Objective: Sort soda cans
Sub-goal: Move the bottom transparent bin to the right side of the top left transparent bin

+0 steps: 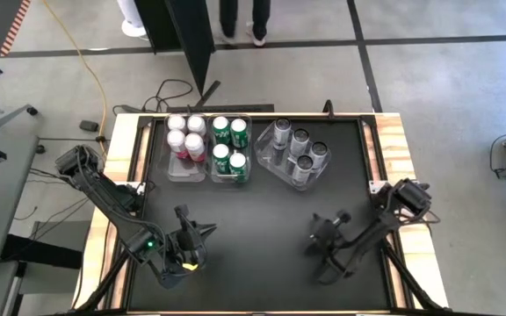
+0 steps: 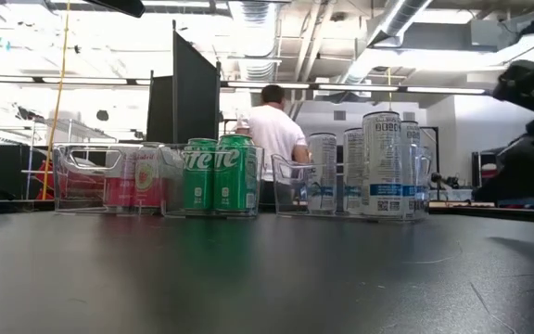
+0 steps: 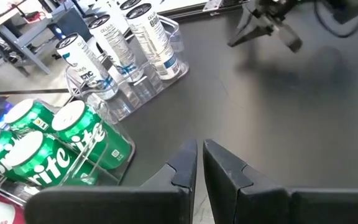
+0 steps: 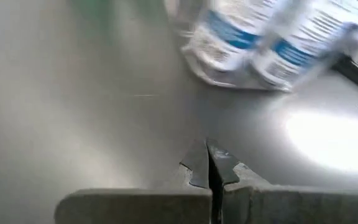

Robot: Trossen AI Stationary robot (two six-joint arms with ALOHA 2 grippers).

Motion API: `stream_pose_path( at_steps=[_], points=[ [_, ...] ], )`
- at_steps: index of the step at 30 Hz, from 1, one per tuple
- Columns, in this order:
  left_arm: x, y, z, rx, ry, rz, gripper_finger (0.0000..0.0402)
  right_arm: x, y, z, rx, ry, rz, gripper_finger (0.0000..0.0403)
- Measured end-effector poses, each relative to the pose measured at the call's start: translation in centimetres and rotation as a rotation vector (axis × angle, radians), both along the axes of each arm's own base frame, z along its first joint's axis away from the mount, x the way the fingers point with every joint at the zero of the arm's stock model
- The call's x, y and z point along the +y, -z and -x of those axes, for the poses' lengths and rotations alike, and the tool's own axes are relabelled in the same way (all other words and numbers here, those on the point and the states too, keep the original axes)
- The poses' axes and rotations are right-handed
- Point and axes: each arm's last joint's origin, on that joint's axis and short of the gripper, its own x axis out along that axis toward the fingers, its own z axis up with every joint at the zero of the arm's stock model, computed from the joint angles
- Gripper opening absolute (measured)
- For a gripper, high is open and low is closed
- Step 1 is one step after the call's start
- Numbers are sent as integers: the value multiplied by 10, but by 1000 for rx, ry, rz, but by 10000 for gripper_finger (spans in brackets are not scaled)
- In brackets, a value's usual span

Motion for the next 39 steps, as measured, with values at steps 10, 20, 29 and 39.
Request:
stream_pose_path(
  at_steps=[10,20,29,39],
  points=[
    [5,0,-5,7,-19,-17,22,-61,-5,39,-186,118,48,0],
    [6,0,-5,8,-20,-18,22,-95,-9,25,-173,124,65,0],
    [5,0,-4,8,-16,-17,22,-110,-10,-8,-118,75,50,0],
    [5,0,-4,10,-13,-20,22,-118,-13,-26,-103,31,51,0]
  ],
)
